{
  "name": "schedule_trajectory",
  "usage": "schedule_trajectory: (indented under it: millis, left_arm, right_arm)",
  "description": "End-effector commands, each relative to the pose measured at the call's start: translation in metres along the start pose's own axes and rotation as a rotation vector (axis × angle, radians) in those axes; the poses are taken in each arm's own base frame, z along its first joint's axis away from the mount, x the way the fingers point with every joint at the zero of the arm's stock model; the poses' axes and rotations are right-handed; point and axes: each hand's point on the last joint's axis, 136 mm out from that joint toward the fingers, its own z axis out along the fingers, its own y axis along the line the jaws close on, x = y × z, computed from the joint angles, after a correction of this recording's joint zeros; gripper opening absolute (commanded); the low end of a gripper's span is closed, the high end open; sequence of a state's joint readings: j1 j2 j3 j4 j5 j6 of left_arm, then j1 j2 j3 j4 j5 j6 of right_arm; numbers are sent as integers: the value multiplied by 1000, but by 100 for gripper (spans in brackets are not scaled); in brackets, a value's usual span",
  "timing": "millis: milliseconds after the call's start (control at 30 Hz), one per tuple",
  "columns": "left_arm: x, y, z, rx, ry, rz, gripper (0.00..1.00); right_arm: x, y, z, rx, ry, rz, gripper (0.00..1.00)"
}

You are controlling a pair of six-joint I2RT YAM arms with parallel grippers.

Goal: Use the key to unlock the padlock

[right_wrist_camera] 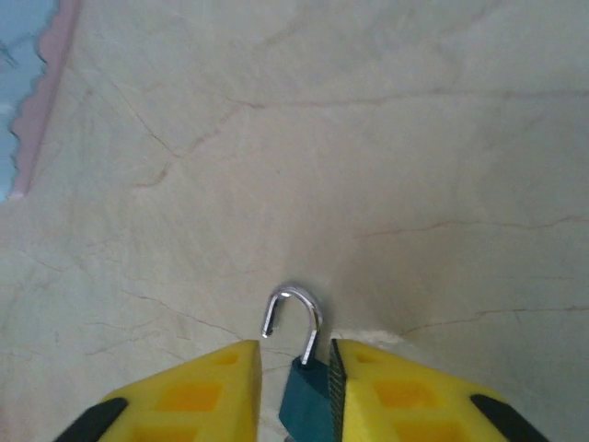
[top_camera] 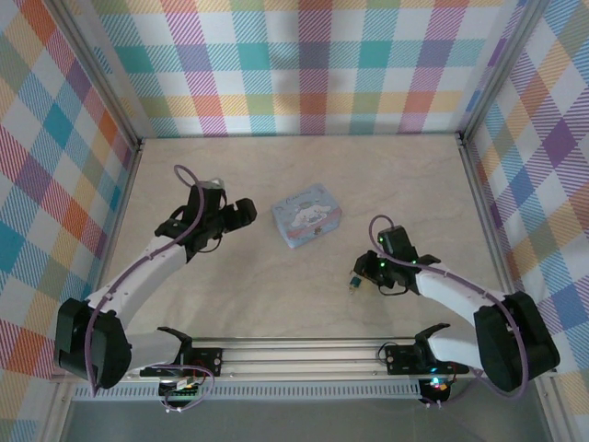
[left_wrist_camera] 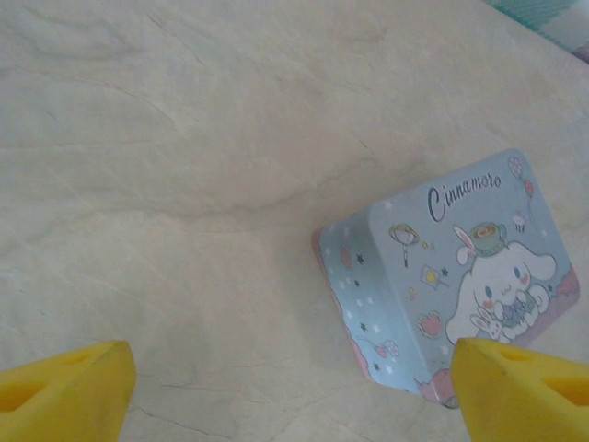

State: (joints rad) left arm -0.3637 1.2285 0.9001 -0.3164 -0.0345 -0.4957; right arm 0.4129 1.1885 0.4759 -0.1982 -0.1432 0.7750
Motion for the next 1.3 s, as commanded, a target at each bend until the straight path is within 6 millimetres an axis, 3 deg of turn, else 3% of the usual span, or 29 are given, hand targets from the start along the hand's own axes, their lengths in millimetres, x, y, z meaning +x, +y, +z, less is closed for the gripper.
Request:
schedule_trajectory:
  millis: [0,133,300,400,533,700,800,1033,1167,1267]
  left_arm:
    - [-33,10,-23,-80,-135,23,91]
    - [-60,32,-42,-218,-284,53,92]
    - [-85,64,-61,-366,-441,62,99]
    - [-90,80,-65,-388,-484,43,99]
    - [-87,113,-65,-461,-605,9,100]
    - [-57,148,-44,-581,-560,65,100]
    - [-43,154,-23,-579,-506,130,100]
    - [-31,144,10,-484,-470,296,100]
    - [-24,133,30,-381,-465,362,100]
    - [-25,126,39,-327,-472,394,100]
  right_arm:
    - [-26,17,-24,9,-100,-88,33]
    - [-61,35,-52,27,-239,-215,49]
    - [-110,36,-84,130,-446,-315,71]
    - [-132,28,-95,173,-531,-334,82]
    - [-151,1,-96,257,-595,-340,100]
    - [-169,-35,-84,322,-646,-340,100]
    - [-181,-29,-79,292,-672,-422,100]
    - [-194,-37,-50,262,-753,-526,100]
    - [-202,-27,-54,233,-830,-619,100]
    - [-201,-38,-51,182,-835,-578,100]
